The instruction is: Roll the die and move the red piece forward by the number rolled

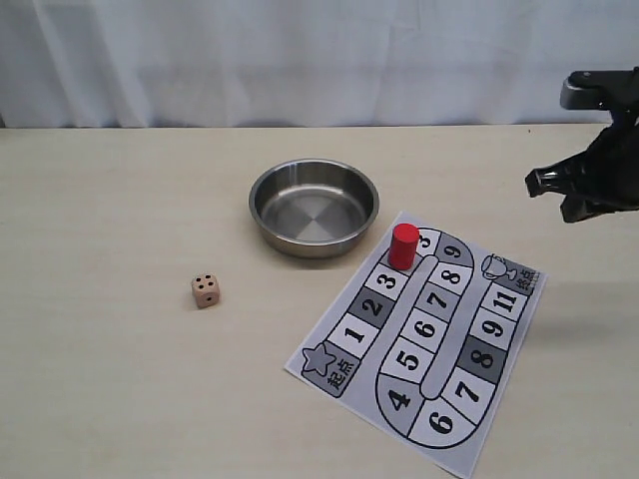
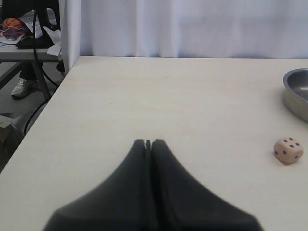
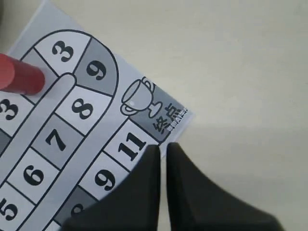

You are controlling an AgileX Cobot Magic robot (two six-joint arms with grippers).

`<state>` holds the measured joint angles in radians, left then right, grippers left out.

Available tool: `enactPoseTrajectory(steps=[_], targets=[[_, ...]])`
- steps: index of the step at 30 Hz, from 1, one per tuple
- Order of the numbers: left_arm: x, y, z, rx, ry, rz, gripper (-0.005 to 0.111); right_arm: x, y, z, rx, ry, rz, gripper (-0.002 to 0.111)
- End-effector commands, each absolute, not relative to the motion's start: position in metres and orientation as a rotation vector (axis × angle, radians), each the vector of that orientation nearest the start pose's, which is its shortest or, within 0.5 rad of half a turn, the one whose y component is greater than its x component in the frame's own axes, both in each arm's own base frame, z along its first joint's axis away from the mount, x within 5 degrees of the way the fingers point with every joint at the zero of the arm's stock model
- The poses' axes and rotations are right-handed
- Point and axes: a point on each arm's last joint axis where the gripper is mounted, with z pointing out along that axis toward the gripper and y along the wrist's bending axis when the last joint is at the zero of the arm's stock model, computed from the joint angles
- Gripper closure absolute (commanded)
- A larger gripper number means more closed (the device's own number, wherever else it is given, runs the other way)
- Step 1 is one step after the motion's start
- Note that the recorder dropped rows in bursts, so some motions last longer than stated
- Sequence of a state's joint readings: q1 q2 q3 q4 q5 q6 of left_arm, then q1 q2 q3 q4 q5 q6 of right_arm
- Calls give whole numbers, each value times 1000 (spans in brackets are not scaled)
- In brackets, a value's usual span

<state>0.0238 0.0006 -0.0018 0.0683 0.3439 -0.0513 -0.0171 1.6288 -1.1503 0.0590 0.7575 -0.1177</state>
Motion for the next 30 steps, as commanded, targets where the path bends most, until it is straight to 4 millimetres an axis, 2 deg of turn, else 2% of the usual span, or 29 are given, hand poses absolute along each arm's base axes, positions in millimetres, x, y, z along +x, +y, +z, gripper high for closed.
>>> enactPoseTrajectory(steps=[1, 8, 11, 15, 22, 30], targets=[[54, 3, 183, -31, 1813, 41, 107, 304, -2, 283, -113, 2615, 17, 104], [54, 3, 183, -31, 1813, 41, 107, 241, 1, 340, -121, 2406, 22, 104], [54, 3, 183, -31, 1813, 41, 107, 202, 2, 368, -119, 2283, 19, 104], [54, 3, 183, -31, 1813, 41, 107, 155, 3, 390, -126, 2186, 13, 104], [54, 3, 183, -31, 1813, 41, 107, 67, 6, 419, -130, 1943, -7, 104], [54, 3, 183, -31, 1813, 41, 107, -27, 8, 425, -120, 1631, -27, 104]])
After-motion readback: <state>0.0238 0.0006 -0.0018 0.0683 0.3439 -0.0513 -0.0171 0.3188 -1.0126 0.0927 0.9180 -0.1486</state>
